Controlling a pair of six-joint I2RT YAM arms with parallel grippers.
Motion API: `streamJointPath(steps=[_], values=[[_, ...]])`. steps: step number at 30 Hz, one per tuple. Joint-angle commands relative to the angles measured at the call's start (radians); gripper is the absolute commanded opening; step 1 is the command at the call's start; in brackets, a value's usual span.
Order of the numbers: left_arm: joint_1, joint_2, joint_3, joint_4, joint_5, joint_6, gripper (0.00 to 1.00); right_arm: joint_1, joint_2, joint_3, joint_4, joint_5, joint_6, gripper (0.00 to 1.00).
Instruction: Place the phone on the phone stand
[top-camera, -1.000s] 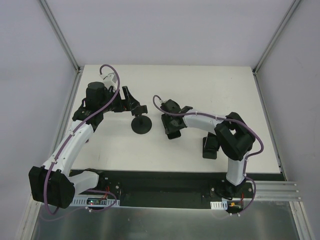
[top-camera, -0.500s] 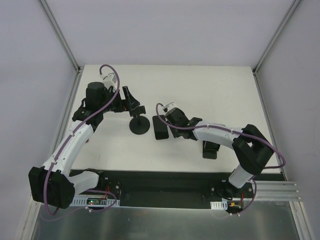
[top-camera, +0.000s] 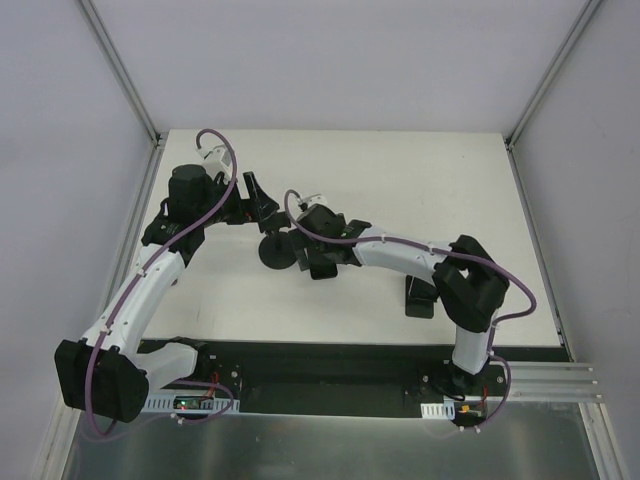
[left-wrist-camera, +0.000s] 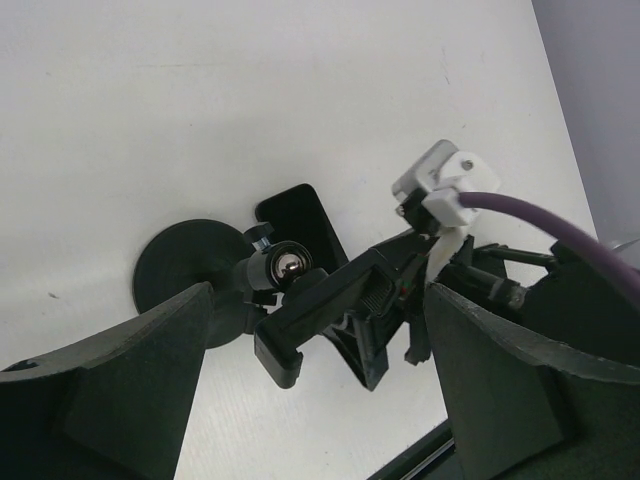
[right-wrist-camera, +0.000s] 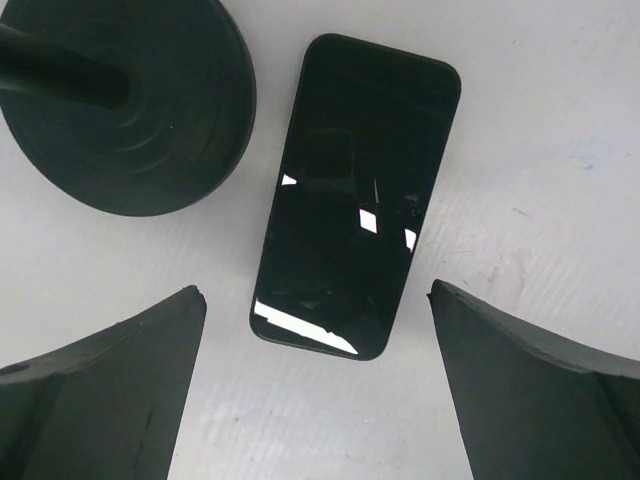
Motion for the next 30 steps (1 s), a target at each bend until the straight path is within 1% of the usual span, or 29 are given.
streamJointPath(steps=[1,5,11,15,17,20,22,23,25,26,27,30], values=[[-0.006,-0.022,0.007,0.008,-0.012,0.007,0.85,0.032,0.082,0.126,-0.160,0.098,0.071,0.97],[-0.006,-0.015,0.010,0.010,0.008,-0.001,0.84,0.037,0.111,0.135,-0.176,0.137,0.101,0.97],[-0.006,-0.009,0.007,0.013,0.020,-0.010,0.84,0.032,0.175,0.163,-0.165,0.095,0.082,0.97],[-0.004,-0.010,0.006,0.015,0.014,-0.007,0.85,0.018,0.200,0.161,-0.141,0.040,0.093,0.97],[-0.004,-0.010,0.004,0.016,0.011,-0.007,0.85,0.014,0.205,0.162,-0.141,0.035,0.098,0.99],[-0.004,-0.001,0.007,0.016,0.028,-0.013,0.85,0.000,0.205,0.143,-0.150,0.022,0.105,0.91],[-0.006,0.002,0.006,0.018,0.028,-0.013,0.85,-0.008,0.188,0.117,-0.159,0.014,0.110,0.84],[-0.006,0.002,0.007,0.018,0.027,-0.013,0.85,-0.011,0.180,0.108,-0.168,0.011,0.107,0.77],[-0.006,0.007,0.007,0.016,0.033,-0.016,0.85,-0.019,0.150,0.067,-0.170,0.017,0.104,0.74],[-0.006,0.010,0.007,0.018,0.040,-0.022,0.85,-0.020,0.137,0.047,-0.170,0.017,0.102,0.68],[-0.006,0.014,0.009,0.019,0.052,-0.024,0.85,-0.026,0.111,0.030,-0.168,0.014,0.107,0.66],[-0.004,0.016,0.009,0.024,0.051,-0.025,0.85,-0.034,0.053,-0.039,-0.167,0.015,0.116,0.64]])
